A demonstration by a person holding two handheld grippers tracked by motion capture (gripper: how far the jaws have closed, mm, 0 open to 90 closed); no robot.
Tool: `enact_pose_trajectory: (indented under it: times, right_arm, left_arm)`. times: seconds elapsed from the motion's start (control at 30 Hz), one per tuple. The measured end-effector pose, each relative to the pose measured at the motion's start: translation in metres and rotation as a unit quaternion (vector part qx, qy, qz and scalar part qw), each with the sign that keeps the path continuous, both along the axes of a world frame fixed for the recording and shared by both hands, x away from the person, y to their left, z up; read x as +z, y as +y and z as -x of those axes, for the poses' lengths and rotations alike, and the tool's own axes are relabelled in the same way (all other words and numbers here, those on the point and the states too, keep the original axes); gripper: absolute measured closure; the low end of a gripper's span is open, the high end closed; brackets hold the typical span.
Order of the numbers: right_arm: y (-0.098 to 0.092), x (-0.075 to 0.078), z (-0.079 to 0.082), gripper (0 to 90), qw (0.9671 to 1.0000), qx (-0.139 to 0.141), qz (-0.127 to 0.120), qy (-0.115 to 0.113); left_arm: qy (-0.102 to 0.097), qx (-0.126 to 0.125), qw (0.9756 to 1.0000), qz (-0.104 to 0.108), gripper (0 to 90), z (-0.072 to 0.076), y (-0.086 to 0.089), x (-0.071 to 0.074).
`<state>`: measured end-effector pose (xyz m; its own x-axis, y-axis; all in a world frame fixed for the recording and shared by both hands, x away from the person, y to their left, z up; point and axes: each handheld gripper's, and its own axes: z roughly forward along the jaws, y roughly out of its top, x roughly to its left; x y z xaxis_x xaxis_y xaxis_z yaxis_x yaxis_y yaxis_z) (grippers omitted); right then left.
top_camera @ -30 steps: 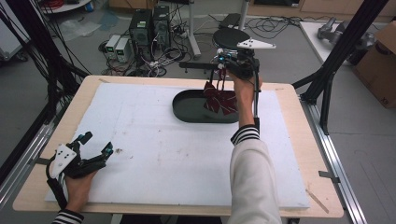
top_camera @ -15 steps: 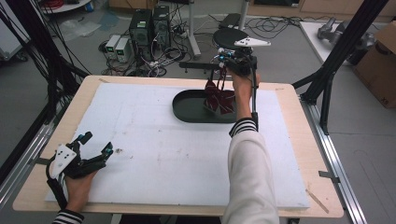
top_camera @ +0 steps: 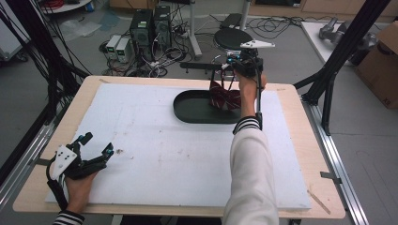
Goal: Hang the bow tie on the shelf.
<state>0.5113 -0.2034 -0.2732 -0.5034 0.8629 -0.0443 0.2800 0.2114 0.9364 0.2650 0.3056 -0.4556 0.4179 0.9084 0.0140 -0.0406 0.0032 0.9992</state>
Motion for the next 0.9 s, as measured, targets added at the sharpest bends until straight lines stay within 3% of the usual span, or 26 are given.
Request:
enact_pose_trajectory:
  times: [0.43,0.5,0.57,0.67,0.8,0.9]
  right_arm:
    - [0.0043,-0.0012,-0.0003,80.6,0.9993,-0.006,0.036,0.012]
    - [0.0052,-0.0015,-0.0002,73.1,0.9987,-0.007,0.048,0.017]
    - [0.0064,-0.0026,-0.0004,56.8,0.9979,-0.008,0.06,0.024]
    - [0.007,-0.0032,0.0022,42.5,0.9966,-0.024,0.072,0.03]
    - [0.0032,0.0013,0.0055,37.1,0.9956,-0.054,0.075,0.015]
    - [-0.0006,0.0035,0.0083,27.6,0.9945,-0.074,0.074,0.008]
  left_arm:
    - [0.0,0.0,1.0,0.0,14.1,-0.0001,-0.0004,0.0]
    - [0.001,0.0,1.0,-0.001,14.1,-0.0001,-0.0005,0.0]
    - [0.001,0.0,1.0,-0.001,14.1,-0.0001,-0.0006,0.0]
    - [0.001,0.001,1.0,-0.004,14.1,-0.0003,-0.001,0.0001]
    - [0.002,0.002,1.0,-0.004,14.1,-0.0004,-0.0008,0.0002]
    - [0.003,0.002,1.0,-0.002,14.1,-0.0007,-0.0007,0.0002]
